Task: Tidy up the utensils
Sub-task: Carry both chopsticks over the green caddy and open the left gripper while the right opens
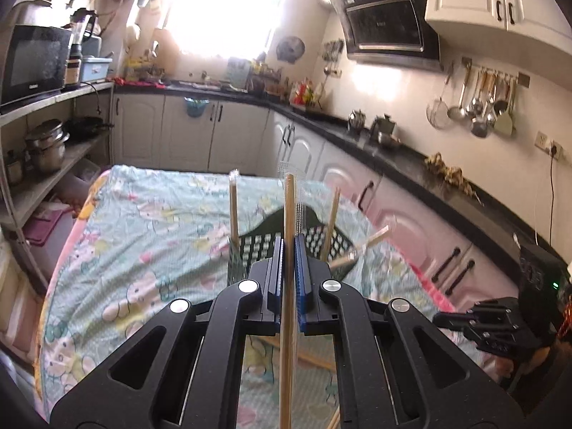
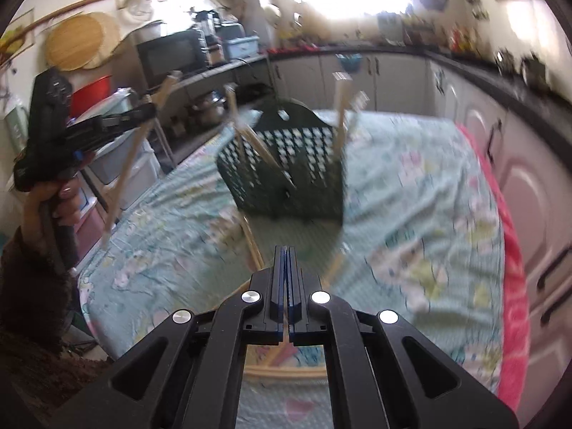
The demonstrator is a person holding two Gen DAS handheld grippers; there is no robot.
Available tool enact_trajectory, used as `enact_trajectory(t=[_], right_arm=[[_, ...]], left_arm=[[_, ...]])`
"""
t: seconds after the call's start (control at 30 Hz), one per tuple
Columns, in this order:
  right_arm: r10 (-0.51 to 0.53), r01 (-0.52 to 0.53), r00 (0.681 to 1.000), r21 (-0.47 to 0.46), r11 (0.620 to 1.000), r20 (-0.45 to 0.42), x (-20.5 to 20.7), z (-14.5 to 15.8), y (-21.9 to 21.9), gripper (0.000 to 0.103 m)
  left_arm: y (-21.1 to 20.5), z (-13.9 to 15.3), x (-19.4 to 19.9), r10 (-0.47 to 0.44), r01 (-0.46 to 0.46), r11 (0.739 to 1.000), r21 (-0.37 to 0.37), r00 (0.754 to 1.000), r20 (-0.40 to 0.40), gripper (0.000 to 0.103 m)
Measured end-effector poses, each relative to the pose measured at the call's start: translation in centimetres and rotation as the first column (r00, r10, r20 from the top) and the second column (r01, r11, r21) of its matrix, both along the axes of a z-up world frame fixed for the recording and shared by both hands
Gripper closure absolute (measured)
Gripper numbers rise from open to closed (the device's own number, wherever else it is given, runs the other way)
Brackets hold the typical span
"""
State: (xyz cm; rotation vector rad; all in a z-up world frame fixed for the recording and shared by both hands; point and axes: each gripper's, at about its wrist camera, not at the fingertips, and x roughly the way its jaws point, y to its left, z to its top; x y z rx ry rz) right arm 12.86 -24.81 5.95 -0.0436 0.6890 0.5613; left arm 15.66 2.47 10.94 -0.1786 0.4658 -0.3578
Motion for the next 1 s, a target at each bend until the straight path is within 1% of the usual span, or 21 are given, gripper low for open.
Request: enact_trajectory(t=[0.23, 0.33, 0.5, 0.77, 1.0], right_arm=[[0.053, -0.050, 0.993, -0.031, 0.998, 0.104, 0.2, 4.1, 2.3, 0.102], [0.063, -0.058, 0.988, -0.039, 0.998, 0.139, 0.4, 5.4, 2.8, 0.102], [0.062, -0.052, 0.977, -0.055, 0.997, 0.205, 0.9, 7.8, 3.2, 0.102], [0.038, -0.028, 0.959, -0.037, 0.999, 0.282, 2.2, 11.1, 3.1, 0.102], [0.025, -0.020, 0.938, -0.020, 1.000, 0.346, 2.6, 14.0, 3.2, 0.102]], left_arm=[[0.2, 1.7, 1.1, 0.056, -0.053, 0.998, -0.046, 0.996, 0.064, 0.100], [0.1, 2.6, 1.6, 0.080, -0.074, 0.995, -0.064, 0.992, 0.102, 0.100], [-0.5, 4.0, 2.4, 0.109, -0.098, 0.993, -0.071, 0.981, 0.158, 0.100], [-1.5, 6.0, 3.7, 0.142, -0.123, 0.989, -0.087, 0.955, 0.261, 0.100], [-2.3, 7.3, 4.7, 0.174, -0.150, 0.984, -0.097, 0.932, 0.319, 0.100]])
